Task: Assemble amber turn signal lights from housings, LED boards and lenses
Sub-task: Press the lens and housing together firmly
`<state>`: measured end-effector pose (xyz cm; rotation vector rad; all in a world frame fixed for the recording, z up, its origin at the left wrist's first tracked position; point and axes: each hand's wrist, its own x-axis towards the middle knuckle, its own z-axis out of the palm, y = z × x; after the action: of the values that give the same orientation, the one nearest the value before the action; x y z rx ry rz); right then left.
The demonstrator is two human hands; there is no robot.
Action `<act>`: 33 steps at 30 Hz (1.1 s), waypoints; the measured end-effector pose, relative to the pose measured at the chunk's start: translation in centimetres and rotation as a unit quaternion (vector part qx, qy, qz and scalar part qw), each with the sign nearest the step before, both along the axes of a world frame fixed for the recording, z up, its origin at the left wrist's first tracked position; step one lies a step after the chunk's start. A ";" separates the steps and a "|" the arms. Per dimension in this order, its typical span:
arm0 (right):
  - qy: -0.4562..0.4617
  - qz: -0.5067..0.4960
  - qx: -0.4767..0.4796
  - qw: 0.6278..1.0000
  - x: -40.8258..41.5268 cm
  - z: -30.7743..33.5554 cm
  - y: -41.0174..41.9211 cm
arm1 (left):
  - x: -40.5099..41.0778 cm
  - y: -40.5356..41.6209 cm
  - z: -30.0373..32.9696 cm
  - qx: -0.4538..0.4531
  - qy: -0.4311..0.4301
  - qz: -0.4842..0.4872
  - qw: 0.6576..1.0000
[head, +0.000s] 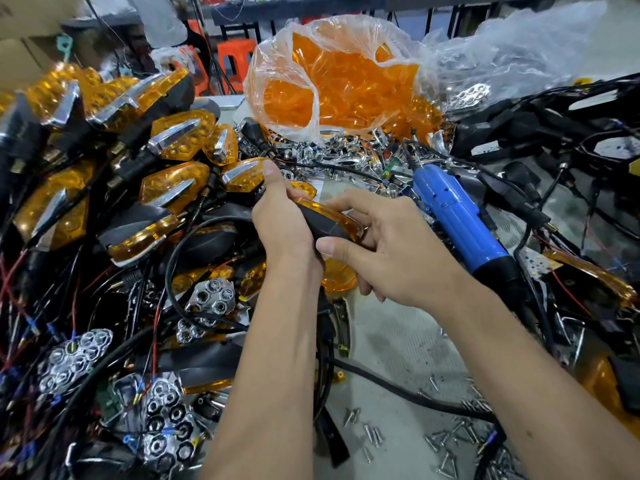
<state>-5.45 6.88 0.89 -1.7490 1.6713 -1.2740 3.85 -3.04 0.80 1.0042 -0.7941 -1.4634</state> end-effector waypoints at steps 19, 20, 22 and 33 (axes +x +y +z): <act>0.082 -0.012 -0.127 0.988 -0.1 0.0 -0.5 | -0.2 0.7 0.2 -0.091 0.025 0.048 0.994; 0.089 -0.014 -0.132 0.987 -0.1 -0.1 -0.5 | -0.1 0.8 0.3 -0.091 0.026 0.050 0.994; 0.097 -0.021 -0.143 0.985 -0.2 -0.1 -0.5 | 0.0 0.8 0.3 -0.090 0.035 0.056 0.994; 0.099 -0.018 -0.156 0.983 0.2 -0.6 -0.6 | 0.3 0.2 0.5 -0.036 -0.009 0.069 0.997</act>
<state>-5.29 6.30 0.28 -2.0955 1.6868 -1.4880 4.17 -2.84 1.33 0.9998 -0.7702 -1.3015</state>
